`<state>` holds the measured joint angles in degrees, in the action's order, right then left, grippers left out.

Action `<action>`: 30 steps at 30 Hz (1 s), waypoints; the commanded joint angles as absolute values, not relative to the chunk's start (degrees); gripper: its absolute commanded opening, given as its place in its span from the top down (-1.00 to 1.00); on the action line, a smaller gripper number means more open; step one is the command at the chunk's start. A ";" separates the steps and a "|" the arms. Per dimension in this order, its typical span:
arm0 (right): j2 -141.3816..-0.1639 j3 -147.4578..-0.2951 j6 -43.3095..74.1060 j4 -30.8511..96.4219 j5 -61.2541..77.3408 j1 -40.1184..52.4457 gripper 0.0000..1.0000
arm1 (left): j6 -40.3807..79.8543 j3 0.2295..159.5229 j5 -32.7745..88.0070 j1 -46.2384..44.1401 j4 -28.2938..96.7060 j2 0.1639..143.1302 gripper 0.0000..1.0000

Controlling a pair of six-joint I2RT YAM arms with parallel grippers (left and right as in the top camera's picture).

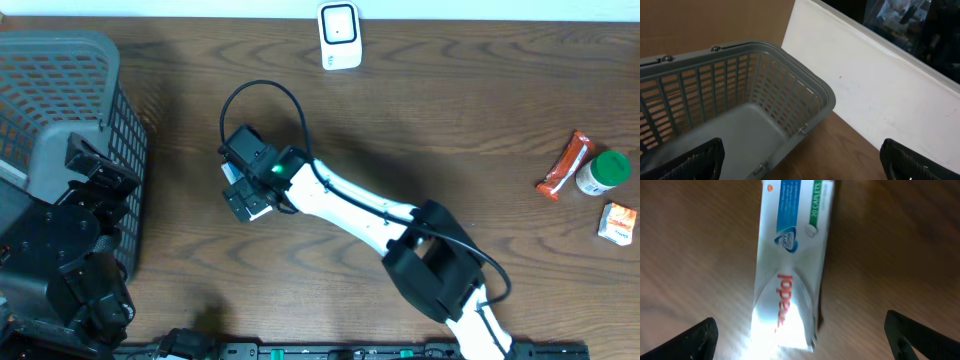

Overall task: Scan the item barcode
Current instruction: 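Move the right gripper to the white Panadol box and grasp it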

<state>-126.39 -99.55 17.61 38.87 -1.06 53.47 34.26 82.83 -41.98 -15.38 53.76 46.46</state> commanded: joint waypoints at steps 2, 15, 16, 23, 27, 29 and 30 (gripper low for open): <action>-130.61 -99.42 19.31 36.07 -2.09 55.24 -0.98 | 33.50 82.67 -42.70 -15.03 53.78 46.46 -0.99; -133.80 -99.44 22.61 40.95 -3.22 55.48 -0.04 | 33.50 82.67 -42.70 -15.03 53.80 46.46 -0.99; -133.47 -99.44 22.63 42.44 -3.57 55.44 -0.02 | 33.50 82.67 -42.70 -15.03 53.78 46.46 -0.99; -129.23 -99.44 16.08 56.07 -10.68 55.44 0.21 | 33.50 82.67 -42.70 -15.03 53.78 46.46 -0.99; -125.93 -99.44 14.04 64.47 -20.16 55.44 0.26 | 33.50 82.67 -42.70 -15.03 53.78 46.46 -0.99; -124.16 -99.44 14.04 67.46 -24.29 55.37 0.14 | 33.50 82.67 -42.70 -15.03 53.78 46.46 -0.99; -123.24 -99.44 14.04 68.58 -25.61 55.20 0.06 | 33.50 82.67 -42.70 -15.03 53.78 46.46 -0.99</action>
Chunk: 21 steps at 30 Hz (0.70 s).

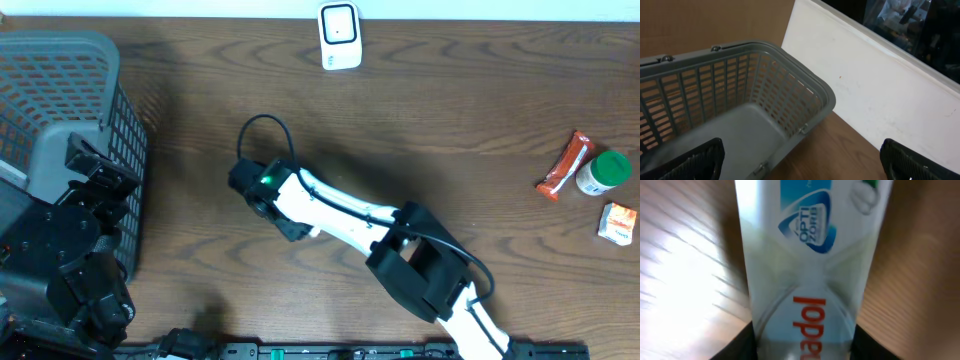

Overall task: Scan the item barcode
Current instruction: 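Move the right gripper to the white Panadol box and grasp it, then lift the Panadol box with the right gripper and reorient it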

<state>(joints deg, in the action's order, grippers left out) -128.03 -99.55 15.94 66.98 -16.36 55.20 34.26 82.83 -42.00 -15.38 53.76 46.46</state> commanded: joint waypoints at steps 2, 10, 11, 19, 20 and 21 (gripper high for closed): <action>-121.27 -99.44 13.80 69.95 -26.33 54.61 -0.03 | 33.50 82.67 -42.70 -15.03 53.80 46.46 -0.99; -114.96 -99.44 12.80 69.36 -14.41 49.98 -0.95 | 33.50 82.67 -42.70 -15.03 53.78 46.46 -0.99; -114.45 -99.44 12.82 68.71 -9.85 48.97 -0.98 | 33.50 82.67 -42.70 -15.03 53.78 46.46 -0.99; -114.50 -99.42 22.35 56.21 6.87 42.06 0.23 | 33.50 82.67 -42.70 -15.03 53.78 46.46 -0.99; -114.52 -99.42 25.41 54.72 3.92 41.41 0.50 | 33.50 82.67 -42.70 -15.03 53.78 46.46 -0.99; -114.72 -99.42 28.21 53.49 1.61 40.75 0.81 | 33.50 82.67 -42.70 -15.03 53.78 46.46 -0.99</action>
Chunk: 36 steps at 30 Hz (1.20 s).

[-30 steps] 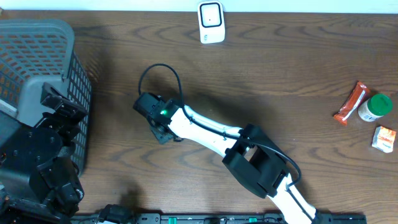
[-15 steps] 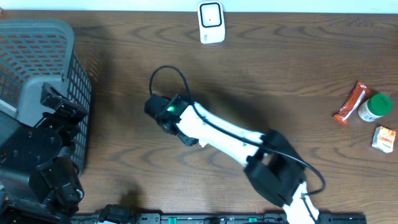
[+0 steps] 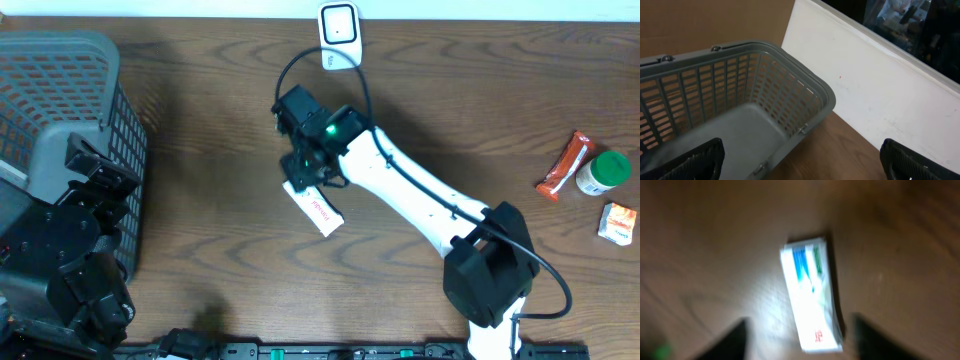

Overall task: Scan the item barcode
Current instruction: 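Lift the Panadol box with the right gripper and reorient it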

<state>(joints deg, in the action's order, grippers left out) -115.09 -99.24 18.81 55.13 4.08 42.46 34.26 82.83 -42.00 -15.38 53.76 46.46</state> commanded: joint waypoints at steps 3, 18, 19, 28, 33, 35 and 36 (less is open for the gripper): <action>-115.55 -99.42 32.40 51.62 -1.67 39.07 0.98 | 33.50 82.67 -42.70 -15.03 53.78 46.46 -0.99; -128.14 -99.42 32.32 45.06 5.63 37.56 0.98 | 33.50 82.67 -42.70 -15.03 53.78 46.46 -0.99; -128.38 -99.42 32.32 44.84 5.76 37.60 0.98 | 33.50 82.67 -42.70 -15.03 53.78 46.46 -0.99; -130.91 -99.42 30.46 44.56 8.14 39.38 0.98 | 33.50 82.67 -42.70 -15.03 53.78 46.46 -0.99; -131.52 -99.42 23.99 44.45 11.22 41.65 0.98 | 33.50 82.67 -42.70 -15.03 53.78 46.46 -0.99; -131.48 -99.44 19.99 44.31 12.91 42.98 0.98 | 33.50 82.67 -42.70 -15.03 53.78 46.46 -0.99; -131.48 -99.50 17.85 44.38 14.22 43.68 0.98 | 33.50 82.67 -42.70 -15.03 53.78 46.46 -0.99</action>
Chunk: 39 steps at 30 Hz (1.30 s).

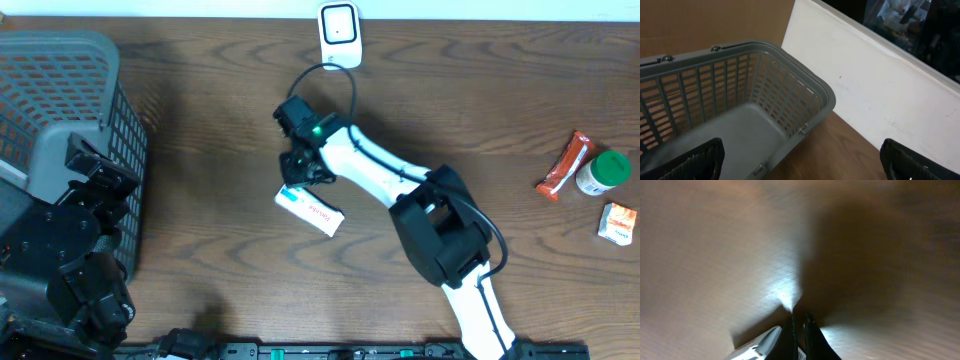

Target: Scan the item barcode

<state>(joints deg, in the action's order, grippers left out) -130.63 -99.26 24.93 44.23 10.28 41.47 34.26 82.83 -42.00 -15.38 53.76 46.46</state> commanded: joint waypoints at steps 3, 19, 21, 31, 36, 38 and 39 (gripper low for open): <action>-131.48 -99.55 10.35 46.24 20.08 45.71 0.98 | 33.50 82.67 -42.70 -15.03 53.78 46.46 -0.99; -131.46 -99.55 -3.90 79.09 3.38 50.39 0.97 | 33.50 82.67 -42.70 -15.03 53.78 46.46 -0.99; -131.20 -99.55 0.38 80.18 -4.08 50.13 0.98 | 33.50 82.67 -42.70 -15.03 53.78 46.46 -0.99; -124.01 -99.55 4.01 75.61 5.32 49.58 0.97 | 33.50 82.67 -42.70 -15.03 53.78 46.46 -0.99; -120.95 -99.55 6.92 71.83 17.74 51.40 0.97 | 33.50 82.67 -42.70 -15.03 53.78 46.46 -0.99; -121.05 -99.48 9.28 71.70 18.57 52.45 0.97 | 33.50 82.67 -42.70 -15.03 53.78 46.46 -0.99; -121.16 -99.20 10.63 71.68 18.04 52.99 0.97 | 33.50 82.67 -42.70 -15.03 53.78 46.46 -0.99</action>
